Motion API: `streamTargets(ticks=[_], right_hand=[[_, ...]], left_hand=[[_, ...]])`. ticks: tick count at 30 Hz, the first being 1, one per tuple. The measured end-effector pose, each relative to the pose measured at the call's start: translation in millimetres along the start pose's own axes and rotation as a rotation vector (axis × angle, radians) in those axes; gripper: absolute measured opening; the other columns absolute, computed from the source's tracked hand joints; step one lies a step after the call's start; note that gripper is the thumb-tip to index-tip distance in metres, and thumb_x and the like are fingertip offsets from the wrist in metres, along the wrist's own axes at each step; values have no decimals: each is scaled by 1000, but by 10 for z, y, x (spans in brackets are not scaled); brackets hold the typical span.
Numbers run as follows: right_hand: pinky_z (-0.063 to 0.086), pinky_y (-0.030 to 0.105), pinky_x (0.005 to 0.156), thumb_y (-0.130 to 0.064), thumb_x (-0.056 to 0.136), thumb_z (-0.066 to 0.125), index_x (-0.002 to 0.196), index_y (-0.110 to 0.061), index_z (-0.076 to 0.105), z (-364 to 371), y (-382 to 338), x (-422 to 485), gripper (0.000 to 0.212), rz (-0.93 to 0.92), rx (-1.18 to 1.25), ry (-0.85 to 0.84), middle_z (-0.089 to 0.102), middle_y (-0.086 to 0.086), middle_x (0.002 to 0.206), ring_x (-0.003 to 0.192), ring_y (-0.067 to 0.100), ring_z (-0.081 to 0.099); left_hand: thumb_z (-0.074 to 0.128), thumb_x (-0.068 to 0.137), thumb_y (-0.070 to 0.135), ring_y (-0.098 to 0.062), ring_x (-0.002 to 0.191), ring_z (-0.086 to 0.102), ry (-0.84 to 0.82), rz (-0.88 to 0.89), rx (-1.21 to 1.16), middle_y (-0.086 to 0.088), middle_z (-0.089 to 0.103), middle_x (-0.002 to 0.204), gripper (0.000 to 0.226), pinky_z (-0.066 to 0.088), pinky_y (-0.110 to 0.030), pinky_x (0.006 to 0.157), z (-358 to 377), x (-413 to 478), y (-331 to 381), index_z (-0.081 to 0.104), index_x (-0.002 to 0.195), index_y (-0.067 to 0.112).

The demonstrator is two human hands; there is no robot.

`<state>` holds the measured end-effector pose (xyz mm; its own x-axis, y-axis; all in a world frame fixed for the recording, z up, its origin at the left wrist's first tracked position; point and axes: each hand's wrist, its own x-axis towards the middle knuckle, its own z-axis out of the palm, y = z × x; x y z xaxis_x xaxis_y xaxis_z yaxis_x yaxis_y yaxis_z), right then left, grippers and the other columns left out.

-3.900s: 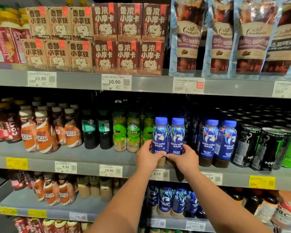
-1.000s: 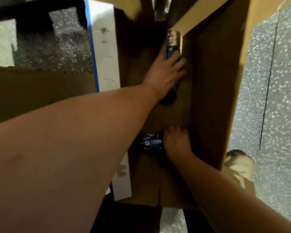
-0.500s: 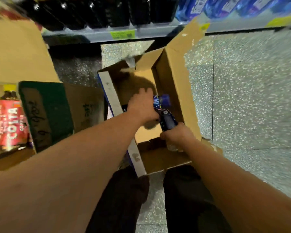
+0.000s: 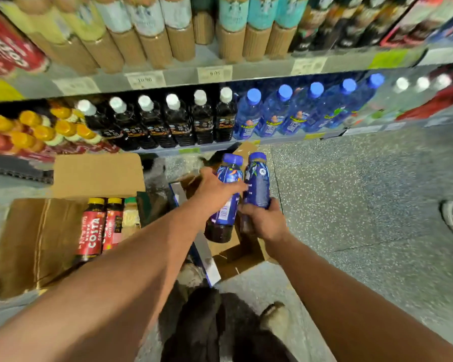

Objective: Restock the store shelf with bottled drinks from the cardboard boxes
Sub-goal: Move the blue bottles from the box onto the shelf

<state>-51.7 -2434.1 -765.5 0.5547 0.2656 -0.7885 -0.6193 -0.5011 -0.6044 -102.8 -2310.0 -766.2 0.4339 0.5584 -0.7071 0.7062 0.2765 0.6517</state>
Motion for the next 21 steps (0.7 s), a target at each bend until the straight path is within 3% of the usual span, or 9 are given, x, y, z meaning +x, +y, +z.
streamTargets(ticks=[4,8,12,13,16,21], right_hand=[[51,22,49,4,80,65,96,-17,49,-109,-402,-408,31,-91,156,-101,61,5,75,52,11,59],[52,42,79,5,77,68,102,-15,52,-356,-773,-841,36,-217,104,-216,65,9,91,76,22,62],[49,50,88,5,73,70,111,-10,58,-568,-1162,-1303,42,-311,86,-284,68,12,97,86,27,61],[48,50,85,4,73,69,109,-13,59,-611,-1274,-1438,41,-337,86,-310,68,11,96,86,27,59],[48,47,85,-6,68,71,108,-17,59,-709,-1666,-1879,43,-439,54,-386,71,8,97,88,26,63],[53,48,91,-16,72,80,117,-8,59,-817,-2267,-2597,51,-596,74,-449,71,13,108,98,29,68]], left_hand=[[70,76,6,-20,73,60,22,33,-249,-7,57,90,48,49,-30,64,-144,-445,363,38,113,9],[69,79,5,-27,73,66,-44,92,-411,-18,68,93,19,57,-41,74,-175,-1020,675,65,97,8],[66,82,11,-19,54,66,-31,109,-649,-11,71,76,10,55,-27,49,-197,-1632,1035,68,92,9],[64,83,14,-21,56,66,-39,112,-692,-13,71,81,16,54,-27,51,-218,-1787,1140,68,97,7],[58,86,24,-32,84,62,-86,155,-717,-26,63,115,43,52,-43,78,-333,-2246,1515,57,123,1],[71,80,26,-38,96,65,-31,338,-711,-24,61,121,62,53,-51,81,-591,-2977,2165,44,133,8]])
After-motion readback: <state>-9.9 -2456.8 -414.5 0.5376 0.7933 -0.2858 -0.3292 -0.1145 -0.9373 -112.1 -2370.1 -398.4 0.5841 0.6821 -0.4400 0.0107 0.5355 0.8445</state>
